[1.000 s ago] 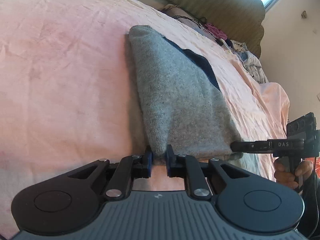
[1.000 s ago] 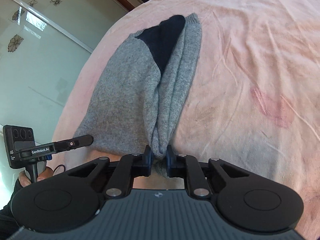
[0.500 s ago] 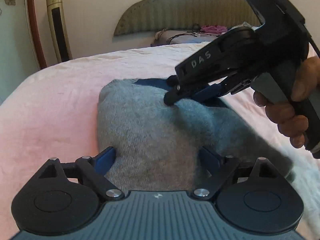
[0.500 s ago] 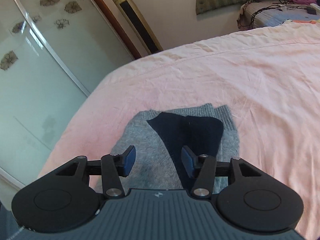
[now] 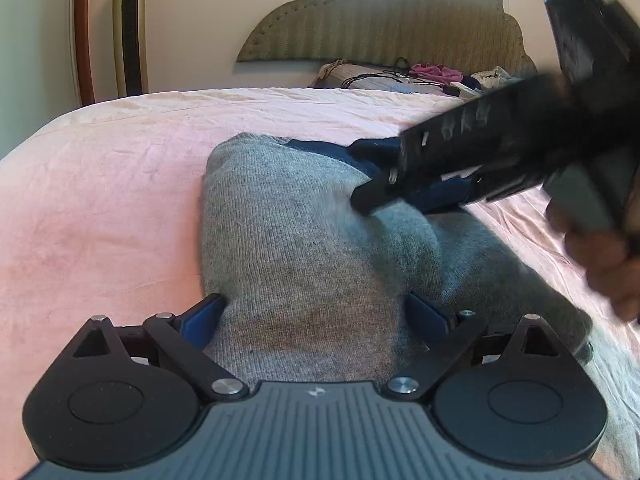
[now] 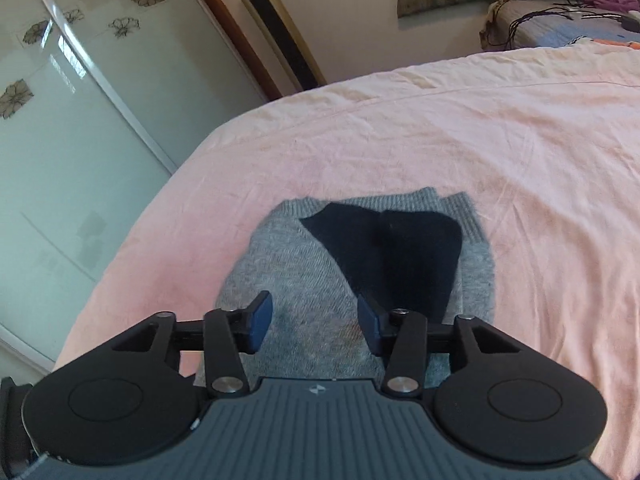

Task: Fold small clothes
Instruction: 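Open both grippers and withdraw them from the folded sweater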

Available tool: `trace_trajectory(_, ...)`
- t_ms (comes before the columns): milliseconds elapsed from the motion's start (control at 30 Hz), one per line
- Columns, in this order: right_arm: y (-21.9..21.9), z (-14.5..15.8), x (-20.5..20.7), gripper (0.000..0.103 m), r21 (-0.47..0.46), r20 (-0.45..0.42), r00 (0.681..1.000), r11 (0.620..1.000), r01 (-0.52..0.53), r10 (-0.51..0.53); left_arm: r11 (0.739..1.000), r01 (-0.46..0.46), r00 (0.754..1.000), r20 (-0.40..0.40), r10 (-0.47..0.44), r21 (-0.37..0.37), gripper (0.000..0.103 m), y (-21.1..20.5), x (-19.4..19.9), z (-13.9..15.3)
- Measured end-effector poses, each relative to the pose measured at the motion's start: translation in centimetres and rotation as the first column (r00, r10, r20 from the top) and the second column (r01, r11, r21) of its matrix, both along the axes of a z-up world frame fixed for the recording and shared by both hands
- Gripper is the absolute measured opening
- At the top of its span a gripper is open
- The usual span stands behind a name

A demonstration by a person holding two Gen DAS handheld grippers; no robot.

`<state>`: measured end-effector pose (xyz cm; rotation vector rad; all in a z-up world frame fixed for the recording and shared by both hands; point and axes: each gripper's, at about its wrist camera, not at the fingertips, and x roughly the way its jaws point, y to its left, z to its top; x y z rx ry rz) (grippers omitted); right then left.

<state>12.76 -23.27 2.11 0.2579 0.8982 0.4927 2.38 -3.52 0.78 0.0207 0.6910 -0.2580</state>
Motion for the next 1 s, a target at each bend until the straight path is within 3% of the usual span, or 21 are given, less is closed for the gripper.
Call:
trace_trajectory(67, -0.1, -1.4, -0.5, 0.052, -0.019, 0.069, 0.997, 1.000, -0.018, 0.019, 1.000, -0.002, 1.000, 0.000, 0.002, 0.002, 0.099, 0.0, 0.0, 0.0)
trace_trajectory(233, 0.4, 0.4, -2.4, 0.053, -0.091, 0.081, 0.997, 0.995, 0.028, -0.021, 1.000, -0.013, 1.000, -0.004, 0.013, 0.005, 0.099, 0.1, -0.3, 0.1)
trace_trajectory(333, 0.3, 1.4, -5.7, 0.058, -0.038, 0.123, 0.992, 0.999, 0.012, -0.007, 1.000, -0.024, 0.999, -0.024, 0.024, -0.012, 0.099, 0.4, -0.5, 0.0)
trace_trajectory(400, 0.1, 0.1, -6.6, 0.065, -0.027, 0.081, 0.997, 1.000, 0.003, -0.001, 1.000, -0.022, 0.999, -0.028, 0.022, -0.009, 0.099, 0.4, -0.4, 0.0)
trace_trajectory(500, -0.9, -1.5, -7.2, 0.058, 0.012, 0.106, 0.994, 1.000, -0.010, 0.009, 1.000, -0.028, 0.999, -0.039, 0.028, 0.008, 0.099, 0.5, -0.8, 0.4)
trace_trajectory(600, -2.4, 0.3, -7.6, 0.055, 0.067, 0.026, 0.998, 0.996, 0.060, -0.062, 0.999, -0.044, 0.998, -0.039, 0.044, -0.005, 0.097, 1.5, -2.9, 1.3)
trace_trajectory(767, -4.8, 2.0, -12.2, 0.060, 0.116, 0.048, 0.997, 0.992, 0.050, -0.056, 0.999, -0.045, 0.999, -0.019, 0.045, -0.025, 0.097, 3.3, -7.5, 2.1)
trace_trajectory(933, -7.0, 0.4, -16.2, 0.064, 0.092, -0.002, 0.993, 0.989, 0.117, -0.118, 0.988, -0.101, 0.991, -0.101, 0.090, -0.113, 0.097, 4.9, -9.6, 1.9)
trace_trajectory(1000, -7.0, -0.3, -17.5, 0.074, 0.042, -0.003, 0.986, 0.985, 0.167, -0.167, 0.983, -0.134, 0.988, -0.098, 0.122, -0.123, 0.098, 4.6, -9.8, 1.7)
